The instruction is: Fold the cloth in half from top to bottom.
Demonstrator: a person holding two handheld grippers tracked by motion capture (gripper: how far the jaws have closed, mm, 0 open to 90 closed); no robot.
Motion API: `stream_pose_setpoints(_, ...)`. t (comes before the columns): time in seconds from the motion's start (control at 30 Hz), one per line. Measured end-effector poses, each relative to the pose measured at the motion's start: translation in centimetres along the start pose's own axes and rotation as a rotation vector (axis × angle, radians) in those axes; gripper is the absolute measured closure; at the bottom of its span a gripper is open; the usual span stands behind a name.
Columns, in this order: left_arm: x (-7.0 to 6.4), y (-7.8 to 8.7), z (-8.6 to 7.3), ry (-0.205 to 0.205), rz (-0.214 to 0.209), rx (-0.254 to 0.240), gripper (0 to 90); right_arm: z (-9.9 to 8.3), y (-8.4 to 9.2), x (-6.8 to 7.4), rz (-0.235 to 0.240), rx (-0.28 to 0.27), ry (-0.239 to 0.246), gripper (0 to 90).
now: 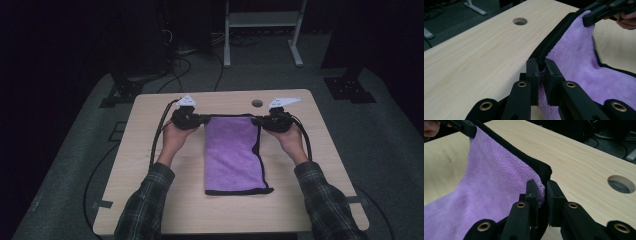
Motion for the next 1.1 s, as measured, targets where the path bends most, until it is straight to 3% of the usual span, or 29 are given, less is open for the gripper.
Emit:
stream_pose_setpoints(0.17,-1.5,1.2,-1.1,-0.007,-0.036,0.014,82.6,-1.1,1.2,1.6,0.047,-0.009,0.021,80.6)
stream_pose_setpoints(0.33,-3.3,2.2,-2.5,-0.010,-0.077,0.025,82.5,-2.5,2.1,3.4,0.072,0.015,0.044,80.6)
stream_pose_setpoints(0.57,-5.3,3.0,-4.3,-0.023,-0.102,0.050,82.5,-4.7,2.7,5.5,0.116,0.060,0.047,80.5)
stream_pose_setpoints(0.87,-7.9,4.4,-6.3,-0.020,-0.143,0.070,82.5,-6.4,4.2,8.1,0.138,0.084,0.076,80.4)
stream_pose_setpoints(1.1,-10.0,4.5,-8.2,-0.018,-0.179,0.126,82.5,-8.3,4.9,9.8,0.155,0.122,0.094,79.9)
Point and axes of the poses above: each handheld gripper's, and its own axes: y roughly backward along the jaws, z roughly out of its top, x roughly to its left, the point moved 2 cm from there along -y, roughly forward along the jaws, and after that the axes turned 4 degrees about z, right-handed, at the moved point
